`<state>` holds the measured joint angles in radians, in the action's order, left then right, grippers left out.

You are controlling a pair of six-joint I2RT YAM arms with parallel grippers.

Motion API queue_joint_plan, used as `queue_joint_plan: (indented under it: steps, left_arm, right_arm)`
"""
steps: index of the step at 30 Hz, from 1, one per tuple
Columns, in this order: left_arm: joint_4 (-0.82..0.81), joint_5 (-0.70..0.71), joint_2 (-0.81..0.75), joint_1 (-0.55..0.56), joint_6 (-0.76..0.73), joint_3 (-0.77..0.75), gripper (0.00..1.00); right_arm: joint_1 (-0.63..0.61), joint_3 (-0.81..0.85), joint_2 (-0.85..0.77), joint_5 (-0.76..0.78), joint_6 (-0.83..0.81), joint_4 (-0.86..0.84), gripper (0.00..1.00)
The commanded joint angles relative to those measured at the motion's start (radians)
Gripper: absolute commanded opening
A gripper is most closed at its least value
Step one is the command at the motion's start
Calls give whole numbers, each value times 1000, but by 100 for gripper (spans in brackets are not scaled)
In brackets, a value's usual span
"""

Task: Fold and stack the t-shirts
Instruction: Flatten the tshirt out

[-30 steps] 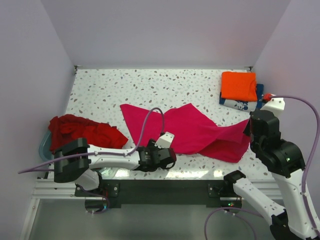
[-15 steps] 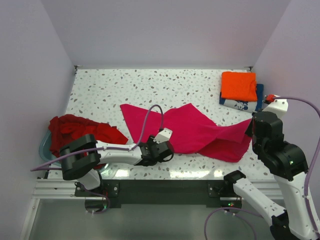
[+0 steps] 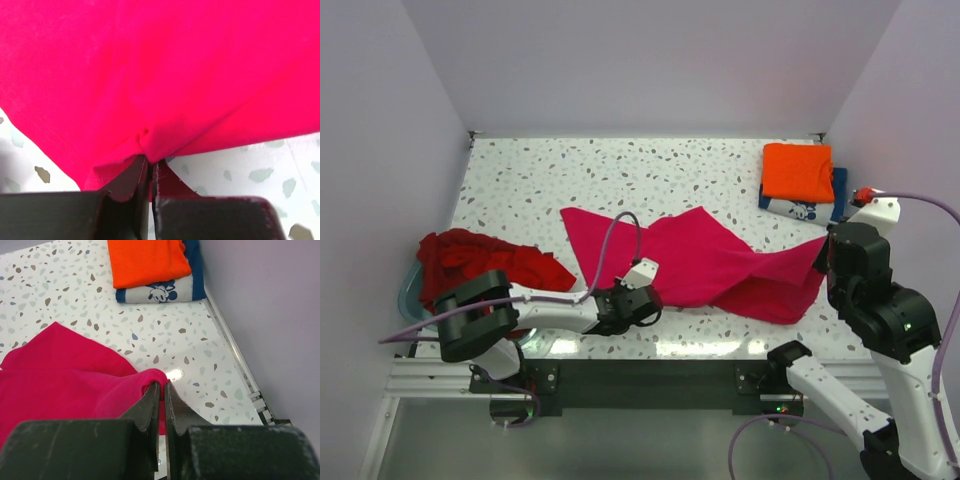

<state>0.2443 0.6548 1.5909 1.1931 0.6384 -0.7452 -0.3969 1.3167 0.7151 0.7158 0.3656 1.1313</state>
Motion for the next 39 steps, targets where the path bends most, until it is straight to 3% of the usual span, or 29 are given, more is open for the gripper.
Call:
queue_joint_plan:
  steps: [1, 3, 9, 12, 15, 21, 24, 35, 39]
  left_arm:
    - [61, -35, -71, 0, -19, 44, 0]
    - [50, -76, -174, 14, -78, 63, 0]
    - [76, -401, -486, 19, -201, 78, 0]
    - [56, -530, -564, 19, -207, 80, 0]
    - [125, -549, -598, 19, -206, 50, 0]
    - [214, -578, -605, 16, -229, 17, 0]
    - [253, -543, -582, 0, -217, 9, 5]
    - [260, -566, -448, -190, -215, -6, 15]
    - [305, -502, -381, -253, -221, -54, 22]
  right_arm:
    - [4, 47, 27, 48, -27, -21, 0]
    - [4, 67, 38, 68, -36, -22, 0]
    - [4, 171, 98, 169, -88, -7, 0]
    - [4, 216, 124, 220, -117, -8, 0]
    - [4, 260, 153, 263, -134, -7, 0]
    - [6, 302, 178, 344, -177, -18, 0]
    - [4, 302, 176, 349, -183, -18, 0]
    - [4, 201, 172, 346, -188, -64, 0]
    - [4, 167, 181, 346, -183, -96, 0]
